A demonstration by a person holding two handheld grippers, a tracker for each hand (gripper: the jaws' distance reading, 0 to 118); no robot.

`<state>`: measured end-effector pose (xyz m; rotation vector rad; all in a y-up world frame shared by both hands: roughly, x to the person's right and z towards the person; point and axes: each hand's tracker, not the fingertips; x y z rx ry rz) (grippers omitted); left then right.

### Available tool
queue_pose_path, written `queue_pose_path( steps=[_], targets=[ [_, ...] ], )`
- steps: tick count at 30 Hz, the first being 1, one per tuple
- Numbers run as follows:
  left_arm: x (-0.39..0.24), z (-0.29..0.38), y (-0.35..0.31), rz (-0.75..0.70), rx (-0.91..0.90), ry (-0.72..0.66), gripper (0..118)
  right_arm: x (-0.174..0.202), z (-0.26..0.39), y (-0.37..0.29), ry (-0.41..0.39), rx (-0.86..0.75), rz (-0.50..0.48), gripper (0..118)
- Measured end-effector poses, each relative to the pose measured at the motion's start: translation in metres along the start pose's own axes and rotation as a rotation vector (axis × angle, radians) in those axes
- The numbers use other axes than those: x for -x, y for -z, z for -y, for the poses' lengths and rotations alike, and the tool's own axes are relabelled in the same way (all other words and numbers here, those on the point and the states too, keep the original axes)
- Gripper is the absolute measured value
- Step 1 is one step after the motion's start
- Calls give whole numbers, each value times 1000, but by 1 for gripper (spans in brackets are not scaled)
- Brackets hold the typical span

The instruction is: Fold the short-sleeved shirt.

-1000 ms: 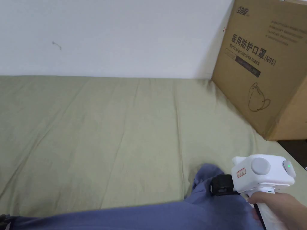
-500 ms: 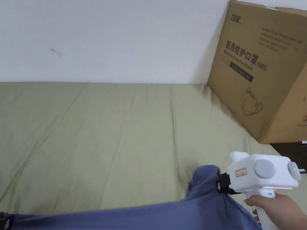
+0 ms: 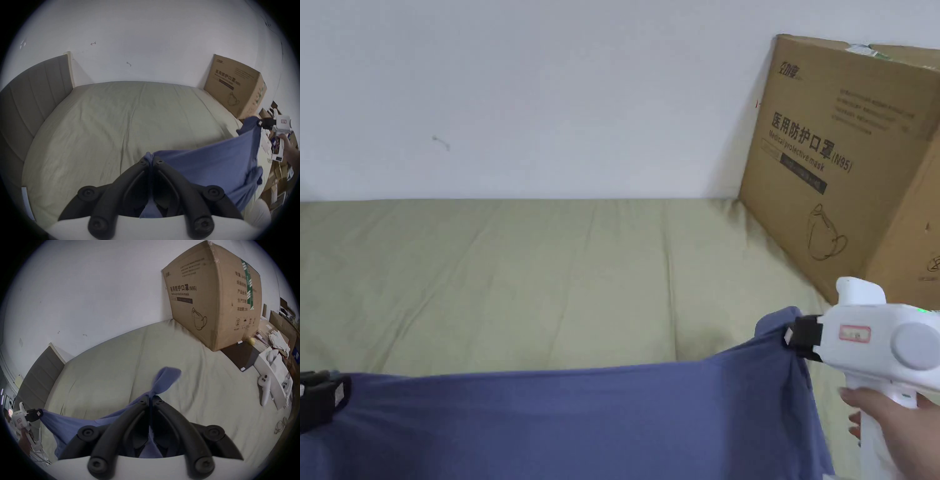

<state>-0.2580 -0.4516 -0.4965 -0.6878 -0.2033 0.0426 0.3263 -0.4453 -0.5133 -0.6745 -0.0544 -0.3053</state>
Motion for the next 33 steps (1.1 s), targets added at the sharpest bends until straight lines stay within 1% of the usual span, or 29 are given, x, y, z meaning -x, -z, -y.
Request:
queue_pose_path(
  steps=[2, 5, 7, 8, 10, 13, 14, 15, 17, 18, 19, 20, 21, 22, 23, 24, 25, 28, 30, 31, 33],
  targets=[
    [-2, 20, -19, 13, 24, 21, 3, -11, 23, -27, 8, 7, -5, 2],
    [-7, 60, -53, 50, 75, 25, 3, -31, 69, -71, 34, 85, -18, 2],
    [-10, 92, -74, 49, 120, 19, 3, -44, 104, -104, 40, 137, -3, 2],
    [-12, 109, -84, 68, 162, 12, 3, -50, 123, -118, 57, 167, 5, 2],
    [-17, 136, -95, 74, 231, 40, 3, -59, 152, -135, 58, 228, 34, 2],
    [-22, 164, -92, 69, 312, 72, 3, -69, 185, -125, 72, 333, 66, 2],
    [-22, 169, -86, 59, 325, 64, 3, -70, 194, -116, 88, 351, 87, 2],
    [-23, 173, -80, 53, 326, 57, 3, -72, 199, -107, 108, 333, 92, 2],
    [-23, 177, -76, 41, 323, 40, 3, -68, 203, -92, 91, 337, 102, 2],
    [-24, 176, -76, 32, 322, 38, 4, -64, 203, -92, 64, 339, 96, 2],
    [-22, 175, -77, 30, 313, 35, 6, -60, 201, -94, 16, 321, 103, 4],
    [-23, 173, -81, 27, 294, 31, 16, -54, 198, -99, -34, 291, 127, 15],
    [-23, 168, -87, 23, 273, 28, 37, -50, 194, -107, -72, 253, 146, 43],
    [-23, 165, -92, 24, 252, 28, 82, -48, 191, -113, -94, 229, 146, 95],
    [-22, 163, -98, 21, 233, 26, 112, -45, 185, -121, -100, 203, 126, 118],
    [-23, 159, -106, 12, 185, 22, 118, -42, 177, -142, -55, 55, 113, 117],
    [-24, 159, -118, 41, 104, 21, 111, -35, 174, -151, -94, 89, 71, 117],
    [-43, 147, -155, 35, 18, 15, 112, 0, 159, -189, -113, -70, -27, 117],
    [-57, 143, -178, 57, -111, -28, 114, 30, 158, -214, -167, -222, -92, 117],
    [-75, 131, -181, 64, -155, -41, 116, 43, 159, -222, -196, -286, -90, 118],
    [-101, 127, -194, 52, -265, -46, 115, 73, 174, -238, -251, -507, -19, 118]
  ],
)
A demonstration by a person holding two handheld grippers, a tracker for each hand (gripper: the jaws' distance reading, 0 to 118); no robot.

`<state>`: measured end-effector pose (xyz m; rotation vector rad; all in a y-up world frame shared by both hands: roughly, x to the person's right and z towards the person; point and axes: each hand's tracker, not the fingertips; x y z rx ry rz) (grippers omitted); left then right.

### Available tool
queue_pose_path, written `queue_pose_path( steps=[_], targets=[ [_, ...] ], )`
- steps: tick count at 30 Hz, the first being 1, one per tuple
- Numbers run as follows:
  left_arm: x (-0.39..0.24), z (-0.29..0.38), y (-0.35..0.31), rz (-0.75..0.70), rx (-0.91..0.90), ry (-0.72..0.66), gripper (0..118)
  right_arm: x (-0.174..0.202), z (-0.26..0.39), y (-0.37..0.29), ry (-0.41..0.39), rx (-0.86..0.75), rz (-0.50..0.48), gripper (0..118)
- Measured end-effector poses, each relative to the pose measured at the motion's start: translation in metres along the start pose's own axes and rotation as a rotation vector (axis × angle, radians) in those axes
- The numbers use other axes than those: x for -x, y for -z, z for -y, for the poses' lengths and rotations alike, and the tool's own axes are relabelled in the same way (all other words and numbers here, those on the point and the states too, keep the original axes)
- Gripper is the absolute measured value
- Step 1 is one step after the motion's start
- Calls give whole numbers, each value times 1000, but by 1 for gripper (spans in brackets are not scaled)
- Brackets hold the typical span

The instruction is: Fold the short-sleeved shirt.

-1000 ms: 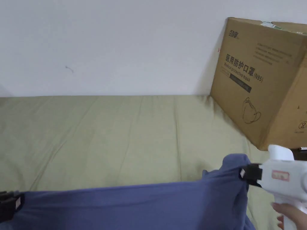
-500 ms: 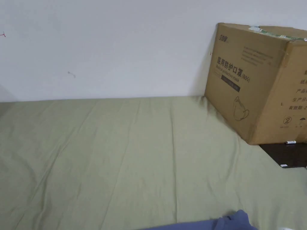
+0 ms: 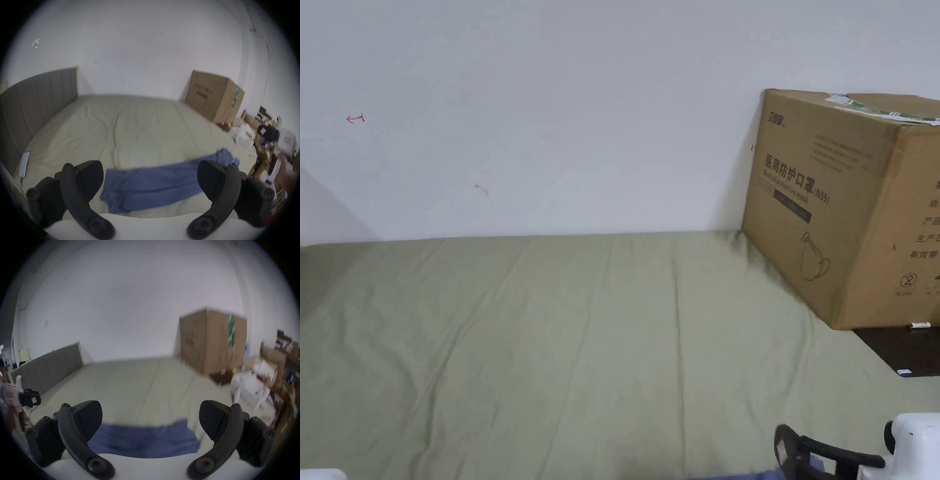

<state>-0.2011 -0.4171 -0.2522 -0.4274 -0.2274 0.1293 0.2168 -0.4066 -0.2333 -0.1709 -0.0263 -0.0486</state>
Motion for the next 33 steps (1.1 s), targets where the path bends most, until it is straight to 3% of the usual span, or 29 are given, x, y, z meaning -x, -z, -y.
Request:
queue_pose_path(
  steps=[1, 2, 3, 4, 5, 6, 7, 9, 10, 15, 18, 19, 22, 26, 27, 29, 30, 33],
  targets=[
    [-7, -1, -5, 34, -44, -11, 104, 7, -1, -4, -10, -51, -14, 117],
    [-7, 3, -1, 66, -105, -15, 84, 16, -2, -8, -20, -93, -12, 117],
    [-16, 6, -6, 50, -186, 1, 52, 23, -1, -9, -20, -125, 0, 115],
    [-23, 8, -9, 12, -233, 35, 0, 29, -2, -11, -22, -148, 2, 100],
    [-29, 8, -10, -23, -257, 71, 0, 31, -3, -12, -6, -128, -14, 70],
    [-38, 9, -7, -74, -259, 109, 0, 34, -4, -14, -4, -135, -22, 17],
    [-41, 9, -8, -88, -280, 128, 0, 38, -5, -14, -11, -136, -18, 0],
    [-34, 5, -10, -39, -266, 99, 0, 41, -1, -13, -59, -102, 65, 0],
    [-36, 6, -12, -43, -264, 99, 0, 35, 1, -13, -38, -112, 15, 0],
    [-15, -3, -15, -76, -255, 110, 0, 25, -3, -4, -33, -69, 27, 0],
    [38, -30, 3, 7, -40, -21, 0, 20, -6, 3, -13, -26, -5, 0],
    [70, -37, 14, 117, 73, -118, 0, 21, -11, 4, -12, -7, -22, 0],
    [153, -29, 56, 350, 418, -471, 0, 24, -9, 10, -45, 34, -37, 0],
    [210, 18, 84, 332, 490, -559, 3, 35, -7, 18, -76, 86, -78, 0],
    [221, 27, 89, 323, 499, -565, 14, 38, -8, 19, -74, 92, -90, 0],
    [240, 44, 99, 323, 496, -602, 89, 44, -8, 23, -67, 111, -110, 0],
    [235, 51, 99, 344, 507, -638, 118, 47, -8, 26, -69, 122, -115, 0],
    [243, 68, 123, 409, 515, -687, 117, 56, -9, 30, -72, 145, -129, 0]
  ],
)
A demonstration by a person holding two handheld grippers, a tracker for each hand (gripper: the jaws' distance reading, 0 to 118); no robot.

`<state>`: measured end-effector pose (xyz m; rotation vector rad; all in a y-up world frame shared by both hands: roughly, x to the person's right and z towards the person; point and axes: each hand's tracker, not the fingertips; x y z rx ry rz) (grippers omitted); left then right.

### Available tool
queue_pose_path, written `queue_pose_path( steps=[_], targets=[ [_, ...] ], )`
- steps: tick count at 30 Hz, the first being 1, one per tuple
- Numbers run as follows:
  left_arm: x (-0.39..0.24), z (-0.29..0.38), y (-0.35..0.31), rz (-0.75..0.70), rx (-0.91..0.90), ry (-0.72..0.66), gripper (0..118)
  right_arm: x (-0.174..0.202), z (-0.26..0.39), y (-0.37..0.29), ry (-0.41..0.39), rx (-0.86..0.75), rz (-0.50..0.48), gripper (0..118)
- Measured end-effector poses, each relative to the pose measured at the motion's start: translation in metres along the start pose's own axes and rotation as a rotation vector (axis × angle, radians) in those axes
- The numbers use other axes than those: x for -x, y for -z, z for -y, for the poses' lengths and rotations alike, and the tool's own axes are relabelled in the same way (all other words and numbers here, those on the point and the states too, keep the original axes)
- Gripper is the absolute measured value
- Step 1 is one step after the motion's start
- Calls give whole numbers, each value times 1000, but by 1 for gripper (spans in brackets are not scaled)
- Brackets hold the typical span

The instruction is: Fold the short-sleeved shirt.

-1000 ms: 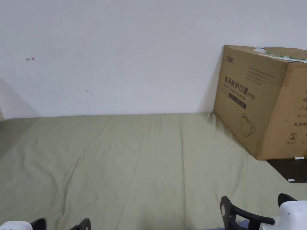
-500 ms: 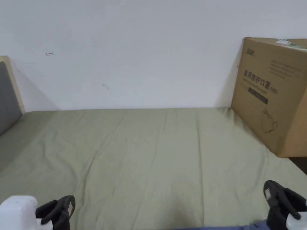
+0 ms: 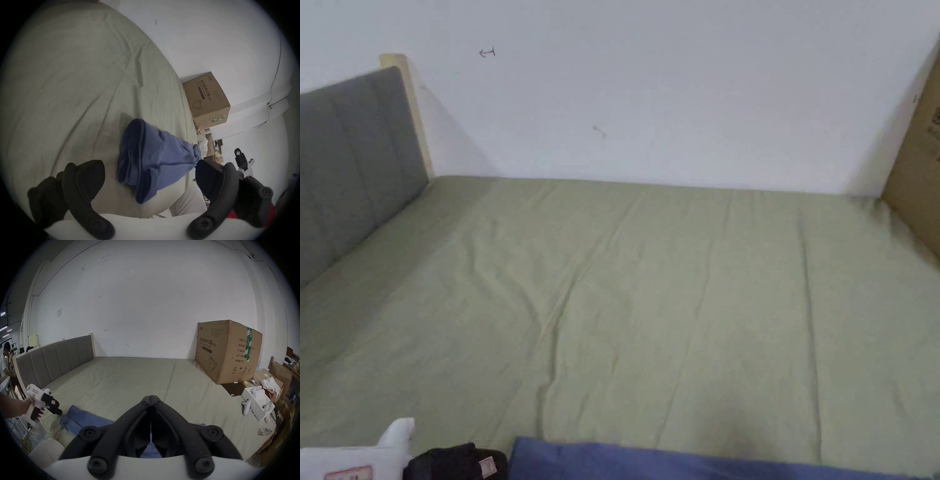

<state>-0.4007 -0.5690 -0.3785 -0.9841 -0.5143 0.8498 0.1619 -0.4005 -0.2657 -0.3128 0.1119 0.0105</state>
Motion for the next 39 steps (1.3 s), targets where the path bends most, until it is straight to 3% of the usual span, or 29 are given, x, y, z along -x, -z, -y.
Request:
queue_pose_path(
  steps=[2, 5, 7, 10, 11, 12, 13, 14, 21, 23, 26, 28, 31, 33, 34, 35, 36, 37, 38, 39],
  targets=[
    [3, 7, 11, 38, 21, -52, 118, 3, -1, 2, 2, 16, -12, 0],
    [30, 9, 31, 220, 82, -120, 118, 7, -1, 9, 6, 52, -19, 0],
    [21, 12, 54, 289, 133, -96, 114, 9, 0, 13, 11, 72, -20, 0],
    [3, 16, 74, 122, 73, 38, 106, 7, 1, 12, 12, 113, 18, 0],
    [3, 15, 77, 54, 37, 32, 92, 8, 1, 12, 23, 114, 9, 0],
    [5, 12, 81, -91, 8, 29, 30, 8, 1, 11, 33, 117, 4, 0],
    [10, 13, 81, -264, 14, 33, 6, 8, 1, 10, 39, 117, 2, 0],
    [10, 18, 75, -34, 32, -71, 6, 9, 2, 17, 62, 117, -23, 0],
    [-79, 22, 26, -266, 8, 318, 5, 12, -2, 15, 27, 96, -39, 0],
    [-102, 22, 3, -435, -29, 412, 5, 17, -4, 9, 42, 109, -40, 0],
    [-121, 27, -2, -898, -15, 565, 5, 5, 4, 5, 78, 103, -55, 0],
    [-129, 36, 7, -983, 23, 673, 5, -2, 8, 2, 85, 105, -54, 0],
    [-148, 38, 29, -575, 44, 404, 6, -11, 14, -3, 132, 111, -54, 0],
    [-163, 39, 63, -390, 61, 274, 6, -16, 14, -6, 167, 108, -43, 0],
    [-171, 41, 84, -335, 90, 262, 14, -19, 15, -10, 181, 101, -36, 0],
    [-181, 45, 109, -294, 117, 268, 35, -22, 14, -13, 192, 99, -31, 0],
    [-188, 49, 125, -283, 142, 296, 84, -25, 14, -15, 198, 97, -29, 0],
    [-198, 55, 146, -262, 174, 325, 111, -29, 13, -17, 201, 96, -24, 0],
    [-202, 56, 157, -251, 189, 320, 118, -31, 14, -19, 200, 95, -20, 0],
    [-206, 57, 166, -240, 190, 302, 118, -34, 14, -21, 197, 95, -13, 0]
  ],
)
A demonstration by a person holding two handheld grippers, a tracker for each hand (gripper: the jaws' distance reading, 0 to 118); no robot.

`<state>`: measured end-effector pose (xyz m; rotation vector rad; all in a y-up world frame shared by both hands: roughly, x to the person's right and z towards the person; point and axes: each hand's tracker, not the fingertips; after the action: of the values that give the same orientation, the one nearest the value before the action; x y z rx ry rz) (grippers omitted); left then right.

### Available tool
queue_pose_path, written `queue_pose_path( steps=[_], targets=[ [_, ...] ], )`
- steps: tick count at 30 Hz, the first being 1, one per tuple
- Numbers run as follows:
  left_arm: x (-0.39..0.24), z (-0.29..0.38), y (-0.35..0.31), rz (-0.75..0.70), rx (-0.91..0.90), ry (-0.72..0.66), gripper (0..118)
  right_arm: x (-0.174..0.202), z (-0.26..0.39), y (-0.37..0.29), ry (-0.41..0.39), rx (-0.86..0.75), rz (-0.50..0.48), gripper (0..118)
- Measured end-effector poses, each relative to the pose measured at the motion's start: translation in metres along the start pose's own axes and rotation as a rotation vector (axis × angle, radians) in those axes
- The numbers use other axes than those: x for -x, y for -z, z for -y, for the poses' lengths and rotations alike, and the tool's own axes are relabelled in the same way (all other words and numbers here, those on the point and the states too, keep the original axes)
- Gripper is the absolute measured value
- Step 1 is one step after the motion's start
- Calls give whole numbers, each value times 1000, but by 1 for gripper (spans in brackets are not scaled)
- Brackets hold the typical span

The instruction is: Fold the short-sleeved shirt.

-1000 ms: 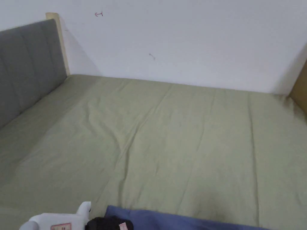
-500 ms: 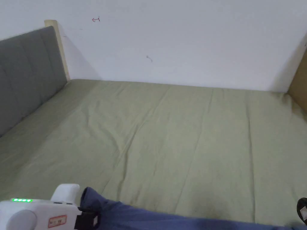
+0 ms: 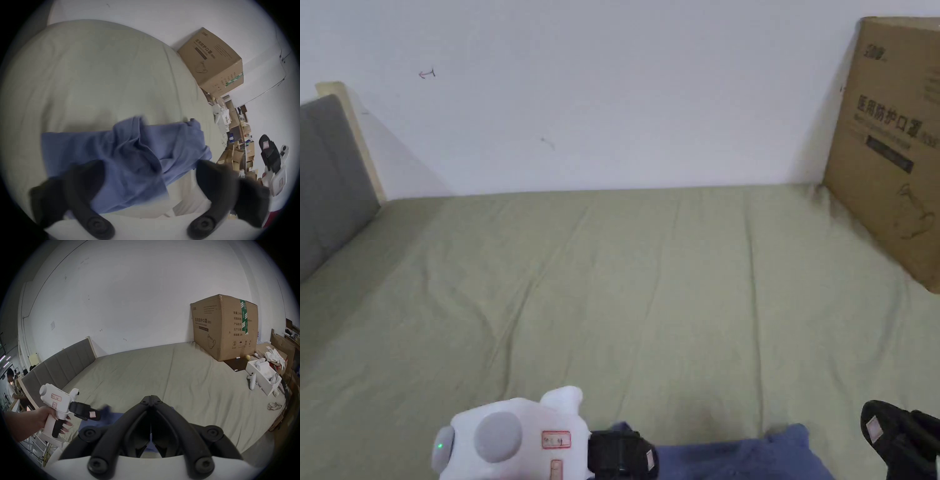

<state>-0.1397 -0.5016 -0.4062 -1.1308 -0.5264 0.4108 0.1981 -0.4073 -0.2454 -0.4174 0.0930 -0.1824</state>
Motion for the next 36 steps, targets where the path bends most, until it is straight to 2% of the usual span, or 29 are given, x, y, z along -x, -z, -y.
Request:
queue_pose_path(
  steps=[4, 7, 8, 9, 10, 11, 12, 13, 15, 18, 21, 24, 25, 26, 29, 30, 33, 36],
  targets=[
    [-2, -5, -31, 28, -104, -43, 115, -9, 1, -6, -4, -10, 18, 0],
    [13, 4, -60, -69, -168, -51, 115, -12, 1, -4, 11, 5, 32, 0],
    [17, 9, -66, -100, -157, -36, 109, -14, 2, -3, 22, 9, 22, 0],
    [19, 13, -69, -112, -159, -1, 92, -15, 2, -2, 25, 10, 16, 0],
    [19, 17, -67, -153, -171, 50, 44, -15, 3, 1, 21, 13, 17, 0],
    [16, 20, -59, -223, -169, 87, 5, -14, 4, 3, 13, 18, 18, 0],
    [14, 23, -50, -296, -148, 123, 2, -14, 5, 4, 9, 23, 19, 0],
    [10, 25, -40, -316, -133, 161, 1, -14, 5, 5, 8, 27, 17, 0],
    [4, 25, -17, -240, -93, 198, 1, -13, 5, 5, 11, 31, 10, 0],
    [-11, 27, 24, -269, -60, 270, 1, -12, 4, 4, 11, 34, 13, 0],
    [-18, 31, 66, -244, 19, 262, 1, -12, 1, 1, 12, 40, 10, 0],
    [-25, 39, 81, -307, 25, 341, 1, -11, -4, -1, -21, 40, 25, 0],
    [-27, 38, 74, -261, 7, 342, 1, -10, -6, -1, -30, 40, 27, 0],
    [-23, 38, 62, -126, -15, 318, 1, -9, -7, -1, -36, 41, 28, 0],
    [2, 28, 30, 482, 93, 53, 1, -5, -9, 4, -40, 47, 17, 0],
    [10, 29, 19, 546, 85, 17, 1, -4, -9, 6, -38, 51, 13, 0],
    [30, 26, -20, 373, -82, 69, 1, 2, -9, 10, -33, 60, -5, 0],
    [89, 19, -57, 336, -150, -111, 2, 7, -10, 12, -34, 64, -17, 0]
  ],
)
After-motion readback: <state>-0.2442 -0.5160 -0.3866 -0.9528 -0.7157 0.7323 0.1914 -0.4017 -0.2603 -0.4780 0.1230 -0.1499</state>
